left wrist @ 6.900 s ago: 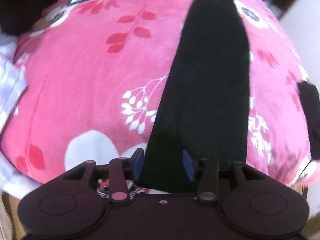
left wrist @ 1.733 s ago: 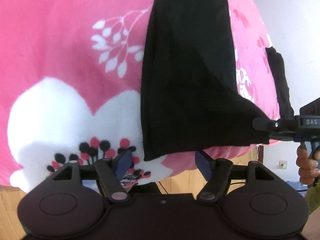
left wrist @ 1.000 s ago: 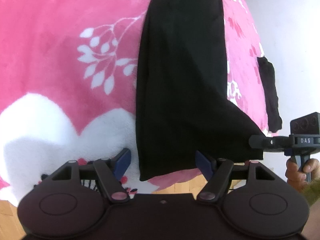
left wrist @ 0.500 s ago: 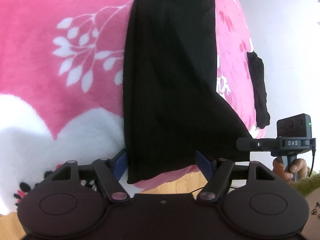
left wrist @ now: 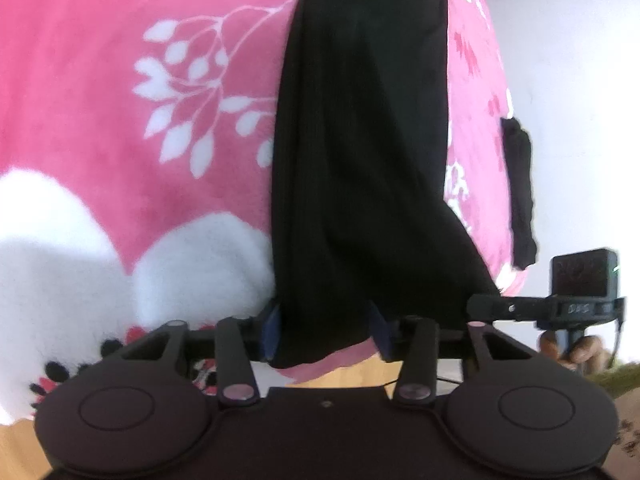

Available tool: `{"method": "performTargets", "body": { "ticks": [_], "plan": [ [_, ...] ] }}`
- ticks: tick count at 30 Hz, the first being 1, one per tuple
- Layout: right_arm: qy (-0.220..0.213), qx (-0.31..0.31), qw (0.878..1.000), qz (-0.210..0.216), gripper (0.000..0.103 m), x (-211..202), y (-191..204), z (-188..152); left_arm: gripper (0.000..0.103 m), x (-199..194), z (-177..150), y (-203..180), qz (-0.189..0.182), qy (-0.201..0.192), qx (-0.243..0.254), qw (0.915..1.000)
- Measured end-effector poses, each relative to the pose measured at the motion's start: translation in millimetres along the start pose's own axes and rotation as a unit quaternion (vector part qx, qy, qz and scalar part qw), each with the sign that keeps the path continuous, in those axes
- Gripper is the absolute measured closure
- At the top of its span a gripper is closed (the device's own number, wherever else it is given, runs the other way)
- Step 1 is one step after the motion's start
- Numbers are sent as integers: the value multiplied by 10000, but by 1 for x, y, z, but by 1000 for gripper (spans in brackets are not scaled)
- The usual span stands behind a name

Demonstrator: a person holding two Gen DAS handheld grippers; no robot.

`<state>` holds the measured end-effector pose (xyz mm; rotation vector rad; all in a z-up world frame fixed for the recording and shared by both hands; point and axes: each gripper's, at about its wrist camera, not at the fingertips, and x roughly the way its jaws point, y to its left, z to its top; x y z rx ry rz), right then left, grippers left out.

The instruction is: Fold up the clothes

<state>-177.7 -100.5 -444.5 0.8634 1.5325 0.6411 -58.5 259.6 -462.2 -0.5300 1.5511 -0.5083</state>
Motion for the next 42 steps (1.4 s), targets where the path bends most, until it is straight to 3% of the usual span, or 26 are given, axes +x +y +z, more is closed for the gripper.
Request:
{"method": "performTargets", "body": {
  "ticks": [1,3,9,20,28,42],
  "plan": [
    [3,-20,10000,-39,96,0,1,-1,92,-3,-4,-1,116,12,74,9999],
    [10,-54,9999,-97,96,0,3,-3,96,-5,-7,-6,108,11,12,9999],
    [-44,-87,9999,-40,96,-4,25,-16,98,-35,-13,-26,130,-55,129,9998],
    [-797,-104,9967,140,96,-43,80,-7,98,-100,5,-62,-182,-239,406,9987],
    [-1405,-195,9894,327,96,-86,127,21,98,-142,35,-94,-444,-454,542,9965],
    [-1874,-339,9785,797,96,-138,182,102,98,-199,93,-155,-689,-1030,534,9908]
  ]
}}
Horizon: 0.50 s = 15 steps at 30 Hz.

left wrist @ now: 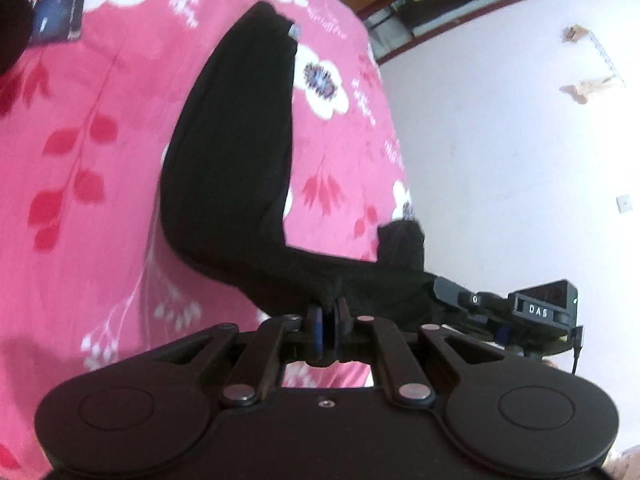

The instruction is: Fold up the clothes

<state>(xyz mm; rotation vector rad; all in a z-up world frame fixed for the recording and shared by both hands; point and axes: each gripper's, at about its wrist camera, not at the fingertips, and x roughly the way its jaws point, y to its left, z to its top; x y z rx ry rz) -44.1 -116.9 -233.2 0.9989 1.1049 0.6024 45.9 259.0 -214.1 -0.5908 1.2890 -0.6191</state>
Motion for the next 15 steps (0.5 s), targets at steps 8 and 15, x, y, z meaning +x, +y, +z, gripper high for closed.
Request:
{"method": "performTargets", "body": {
  "ticks": [8,15],
  "plan": [
    [5,-176,9993,326,96,-3,12,77,98,6,34,-36,128,-364,-49,9992],
    [-41,-297,9985,451,96,-4,16,137,98,19,64,-53,148,-652,-175,9976]
  ]
}}
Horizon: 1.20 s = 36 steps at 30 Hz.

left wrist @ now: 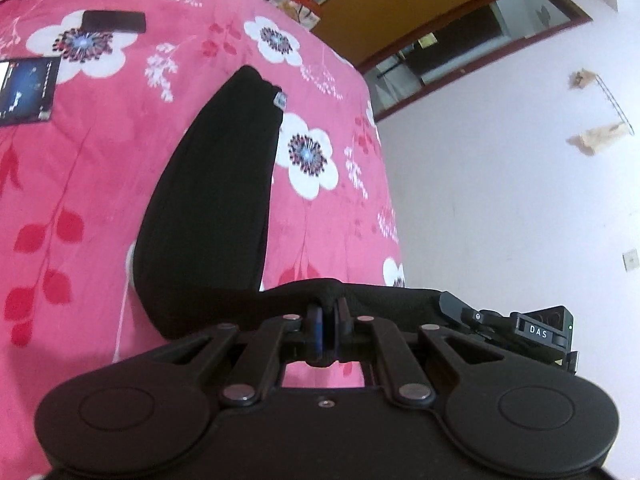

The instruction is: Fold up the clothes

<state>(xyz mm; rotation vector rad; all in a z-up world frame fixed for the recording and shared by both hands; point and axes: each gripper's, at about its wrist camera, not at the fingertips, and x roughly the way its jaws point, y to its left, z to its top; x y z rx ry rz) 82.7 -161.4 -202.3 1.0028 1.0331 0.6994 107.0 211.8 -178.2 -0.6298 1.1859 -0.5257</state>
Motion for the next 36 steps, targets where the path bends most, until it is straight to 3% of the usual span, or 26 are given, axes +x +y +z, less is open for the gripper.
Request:
{"method": "performTargets", "body": {
  "ticks": [6,19,26,36],
  "plan": [
    [-176,48,9998,-12,96,8,-1,36,98,15,30,-1,-101,-10,-37,9999],
    [-708,74,9972,-241,96,41,11,84,98,35,125,18,-508,362,147,9979],
    [-957,61,9950,-292,96,61,8,114,98,52,168,23,-490,343,326,9977],
    [-952,19,9948,-370,96,96,-28,177,98,102,213,37,-237,154,88,9996]
  ]
}}
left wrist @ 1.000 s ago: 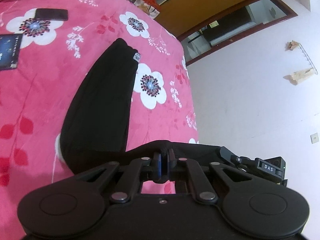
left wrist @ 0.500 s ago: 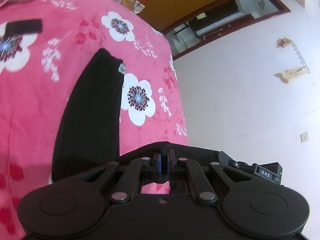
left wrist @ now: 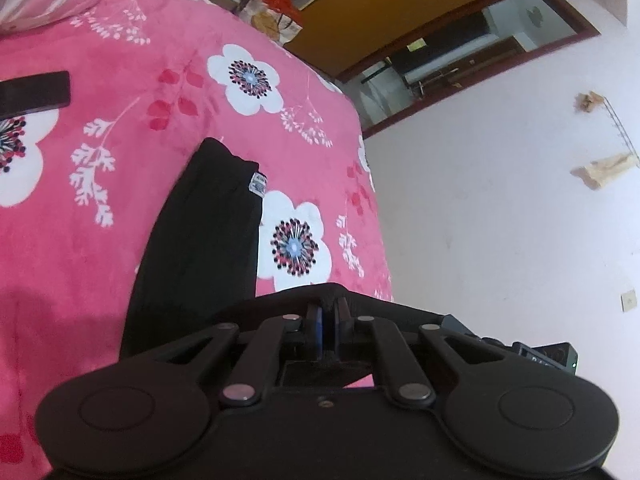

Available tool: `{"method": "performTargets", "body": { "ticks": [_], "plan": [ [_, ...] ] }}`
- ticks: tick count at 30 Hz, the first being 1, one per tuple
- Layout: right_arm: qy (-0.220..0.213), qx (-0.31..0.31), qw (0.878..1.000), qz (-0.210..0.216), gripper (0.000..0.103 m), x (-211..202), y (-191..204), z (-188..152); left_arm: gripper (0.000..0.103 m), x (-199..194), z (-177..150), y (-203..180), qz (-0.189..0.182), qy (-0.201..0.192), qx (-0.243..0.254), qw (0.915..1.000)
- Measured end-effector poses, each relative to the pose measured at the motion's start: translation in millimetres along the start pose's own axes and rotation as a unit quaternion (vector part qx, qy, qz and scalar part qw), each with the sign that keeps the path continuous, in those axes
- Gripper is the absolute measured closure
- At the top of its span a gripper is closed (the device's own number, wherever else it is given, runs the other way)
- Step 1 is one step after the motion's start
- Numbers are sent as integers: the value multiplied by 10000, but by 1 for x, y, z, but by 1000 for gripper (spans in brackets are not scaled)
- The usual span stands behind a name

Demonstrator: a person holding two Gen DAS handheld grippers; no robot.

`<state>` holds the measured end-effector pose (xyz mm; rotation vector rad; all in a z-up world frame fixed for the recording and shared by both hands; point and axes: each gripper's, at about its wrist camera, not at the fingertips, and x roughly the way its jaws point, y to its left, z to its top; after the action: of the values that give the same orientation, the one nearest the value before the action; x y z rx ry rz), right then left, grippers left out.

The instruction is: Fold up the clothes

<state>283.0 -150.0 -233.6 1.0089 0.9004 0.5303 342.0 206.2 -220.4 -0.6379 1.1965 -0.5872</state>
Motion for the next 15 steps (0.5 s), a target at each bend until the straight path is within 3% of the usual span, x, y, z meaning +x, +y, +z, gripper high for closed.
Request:
{"method": "performTargets", "body": {
  "ticks": [15],
  "plan": [
    [277,9,9993,244,96,92,-95,96,98,109,42,52,517,-779,-782,9925]
  ]
}}
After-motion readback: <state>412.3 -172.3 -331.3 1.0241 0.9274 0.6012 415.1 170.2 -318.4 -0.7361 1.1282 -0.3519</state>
